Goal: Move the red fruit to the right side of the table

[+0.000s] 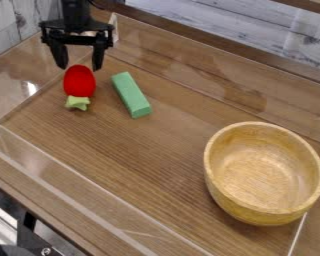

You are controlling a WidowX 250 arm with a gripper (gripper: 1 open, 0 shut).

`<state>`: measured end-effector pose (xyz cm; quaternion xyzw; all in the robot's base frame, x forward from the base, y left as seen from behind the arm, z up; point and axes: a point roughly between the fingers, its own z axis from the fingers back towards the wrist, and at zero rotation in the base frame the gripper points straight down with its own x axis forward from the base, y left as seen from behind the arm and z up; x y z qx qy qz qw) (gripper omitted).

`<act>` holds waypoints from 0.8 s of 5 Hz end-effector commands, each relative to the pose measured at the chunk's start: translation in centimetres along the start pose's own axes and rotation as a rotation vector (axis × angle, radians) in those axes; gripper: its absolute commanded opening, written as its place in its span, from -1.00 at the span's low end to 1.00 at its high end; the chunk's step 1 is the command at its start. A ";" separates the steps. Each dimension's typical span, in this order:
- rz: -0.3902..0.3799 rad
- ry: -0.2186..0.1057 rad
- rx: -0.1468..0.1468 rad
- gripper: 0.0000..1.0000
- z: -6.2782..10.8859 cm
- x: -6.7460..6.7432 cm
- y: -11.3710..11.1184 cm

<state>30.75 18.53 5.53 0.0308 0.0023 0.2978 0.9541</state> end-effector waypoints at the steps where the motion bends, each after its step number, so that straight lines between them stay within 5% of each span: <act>1: 0.061 -0.068 0.008 1.00 1.4 2.0 -0.3; 4: -0.038 -0.049 -0.003 1.00 2.0 1.5 0.3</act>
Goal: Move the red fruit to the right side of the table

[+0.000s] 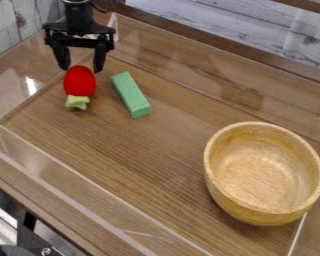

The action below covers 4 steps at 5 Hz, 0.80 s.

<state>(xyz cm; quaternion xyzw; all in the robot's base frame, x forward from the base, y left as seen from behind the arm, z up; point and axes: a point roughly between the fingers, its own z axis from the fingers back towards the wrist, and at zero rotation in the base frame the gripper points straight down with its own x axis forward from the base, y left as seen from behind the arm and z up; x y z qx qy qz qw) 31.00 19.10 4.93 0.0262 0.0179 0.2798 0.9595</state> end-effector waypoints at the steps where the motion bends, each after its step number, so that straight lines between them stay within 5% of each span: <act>1: -0.029 -0.074 -0.003 1.00 2.7 0.6 -0.4; 4: -0.009 -0.040 -0.017 1.00 2.3 0.8 -0.7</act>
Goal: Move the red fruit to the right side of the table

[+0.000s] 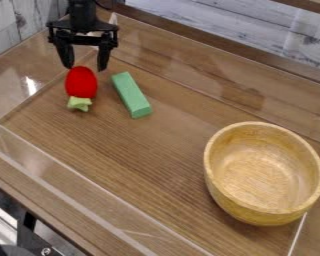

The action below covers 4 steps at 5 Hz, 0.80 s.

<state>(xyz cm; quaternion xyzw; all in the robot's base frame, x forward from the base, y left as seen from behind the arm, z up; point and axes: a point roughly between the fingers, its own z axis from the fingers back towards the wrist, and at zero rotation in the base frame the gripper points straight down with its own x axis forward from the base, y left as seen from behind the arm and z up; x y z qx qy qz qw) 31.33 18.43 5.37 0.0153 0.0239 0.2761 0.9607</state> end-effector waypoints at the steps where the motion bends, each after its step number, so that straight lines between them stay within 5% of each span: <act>1: -0.030 -0.054 0.007 -1.00 1.0 0.3 -0.4; 2: -0.066 -0.058 0.005 -1.00 1.2 -0.1 0.1; 4: -0.178 -0.105 -0.060 -1.00 5.9 -0.8 -1.7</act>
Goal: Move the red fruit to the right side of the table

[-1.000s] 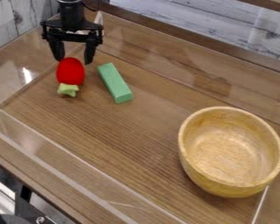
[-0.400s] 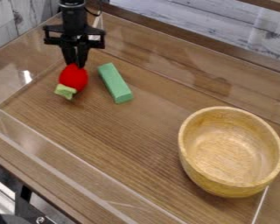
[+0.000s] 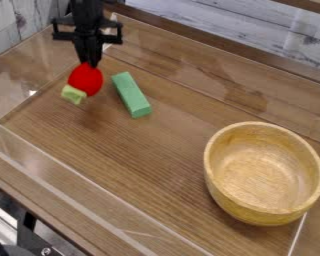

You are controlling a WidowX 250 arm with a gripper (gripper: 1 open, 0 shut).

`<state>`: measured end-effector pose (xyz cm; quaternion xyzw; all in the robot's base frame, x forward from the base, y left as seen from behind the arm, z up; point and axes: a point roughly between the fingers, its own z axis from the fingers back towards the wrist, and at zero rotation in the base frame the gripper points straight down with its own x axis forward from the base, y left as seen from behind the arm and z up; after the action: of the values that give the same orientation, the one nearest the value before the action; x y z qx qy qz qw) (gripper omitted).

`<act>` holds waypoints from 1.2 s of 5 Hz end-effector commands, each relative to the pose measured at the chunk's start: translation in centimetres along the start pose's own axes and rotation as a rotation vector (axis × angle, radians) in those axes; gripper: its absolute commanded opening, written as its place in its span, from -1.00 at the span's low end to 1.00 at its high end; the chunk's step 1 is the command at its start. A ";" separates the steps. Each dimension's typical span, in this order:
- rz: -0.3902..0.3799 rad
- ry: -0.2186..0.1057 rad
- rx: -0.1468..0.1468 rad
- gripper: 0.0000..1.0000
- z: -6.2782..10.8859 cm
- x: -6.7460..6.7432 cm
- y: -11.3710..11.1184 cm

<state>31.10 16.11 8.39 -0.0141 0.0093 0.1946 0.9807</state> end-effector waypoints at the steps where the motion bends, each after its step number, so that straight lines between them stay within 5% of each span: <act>1: -0.055 -0.100 -0.019 -1.00 3.5 1.1 -3.0; 2: -0.087 -0.103 -0.038 -1.00 3.0 1.4 -6.4; 3: -0.123 -0.109 -0.056 -1.00 4.4 2.8 -10.3; 6: -0.182 -0.112 -0.064 -1.00 5.3 0.1 -14.8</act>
<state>36.74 2.70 10.56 -0.0360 -0.0056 0.1084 0.9934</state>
